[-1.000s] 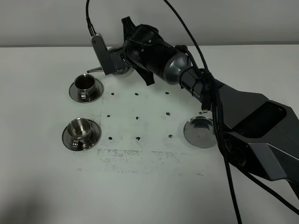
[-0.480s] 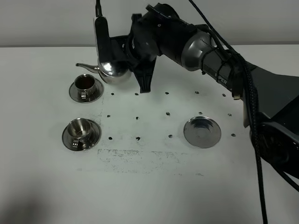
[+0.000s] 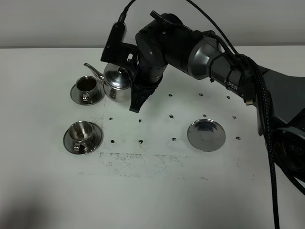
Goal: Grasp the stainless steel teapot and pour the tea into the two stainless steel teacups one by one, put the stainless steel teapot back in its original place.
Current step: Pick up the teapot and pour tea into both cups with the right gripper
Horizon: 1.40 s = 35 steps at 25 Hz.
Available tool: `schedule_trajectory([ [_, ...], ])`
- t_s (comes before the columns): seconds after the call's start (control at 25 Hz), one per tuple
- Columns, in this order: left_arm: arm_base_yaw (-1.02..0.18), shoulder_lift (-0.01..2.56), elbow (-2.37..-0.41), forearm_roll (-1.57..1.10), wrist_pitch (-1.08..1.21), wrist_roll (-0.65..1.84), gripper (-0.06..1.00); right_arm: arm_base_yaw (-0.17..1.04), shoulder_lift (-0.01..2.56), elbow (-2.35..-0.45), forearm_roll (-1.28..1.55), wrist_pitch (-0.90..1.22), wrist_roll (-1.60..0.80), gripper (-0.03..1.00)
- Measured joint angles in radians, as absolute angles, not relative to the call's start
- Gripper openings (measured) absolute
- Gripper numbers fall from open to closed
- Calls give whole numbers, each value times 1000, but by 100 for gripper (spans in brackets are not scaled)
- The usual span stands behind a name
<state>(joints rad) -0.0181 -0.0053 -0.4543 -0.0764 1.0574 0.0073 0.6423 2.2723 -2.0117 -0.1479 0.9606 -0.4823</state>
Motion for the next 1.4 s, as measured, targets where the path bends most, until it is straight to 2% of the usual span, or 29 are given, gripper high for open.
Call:
schedule_trajectory([
  [0.2,-18,-5,-454,-75,1057,7,52,651,2285,-2011,-147,978,-407,17],
  [0.72,-18,-5,-454,-75,1057,7,52,651,2370,-2011,-156,979,-399,17],
  [1.0,-18,-5,-454,-75,1057,7,52,670,2314,-1998,-175,1034,-398,17],
  [1.2,-18,-5,-454,-75,1057,7,52,685,2139,-1786,-176,968,-414,17],
  [1.4,-18,-5,-454,-75,1057,7,52,691,2066,-1626,-185,912,-625,17],
])
